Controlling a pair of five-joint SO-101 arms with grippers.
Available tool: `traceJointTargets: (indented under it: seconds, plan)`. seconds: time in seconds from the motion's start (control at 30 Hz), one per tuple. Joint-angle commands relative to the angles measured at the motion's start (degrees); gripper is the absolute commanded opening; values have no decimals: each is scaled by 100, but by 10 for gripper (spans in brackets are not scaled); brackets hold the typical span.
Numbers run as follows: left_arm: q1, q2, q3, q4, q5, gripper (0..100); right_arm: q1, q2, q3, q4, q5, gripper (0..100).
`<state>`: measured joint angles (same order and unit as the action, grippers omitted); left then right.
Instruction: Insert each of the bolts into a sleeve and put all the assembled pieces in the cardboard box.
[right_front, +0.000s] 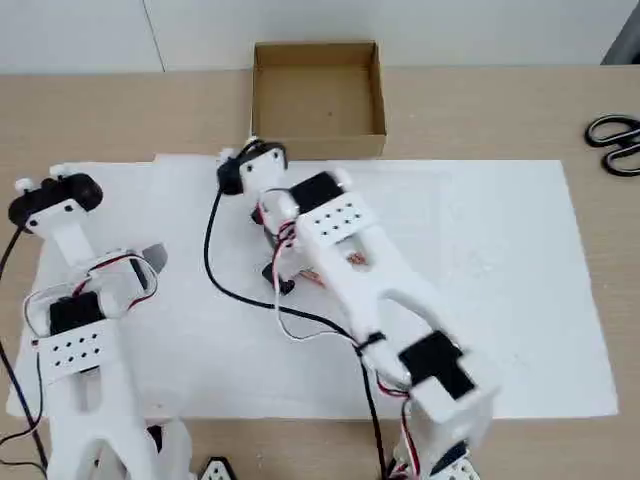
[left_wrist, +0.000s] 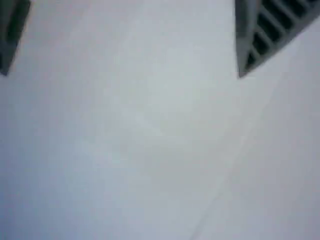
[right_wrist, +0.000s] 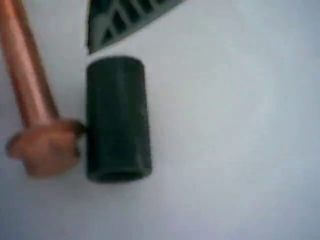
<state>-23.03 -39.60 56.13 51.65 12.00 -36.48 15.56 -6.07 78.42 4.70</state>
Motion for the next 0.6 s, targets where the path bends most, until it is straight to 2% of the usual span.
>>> traceJointTargets:
  seconds: [0.0, 0.23, 0.57]
  plan:
    - [-9, -176, 180, -360, 35, 277, -312, 277, -422, -215, -299, 203]
    - [-9, -185, 673, -879, 343, 277, -681, 593, -826, -215, -352, 202]
    - [-18, -185, 708, -932, 360, 277, -743, 716, -826, -92, -580, 201]
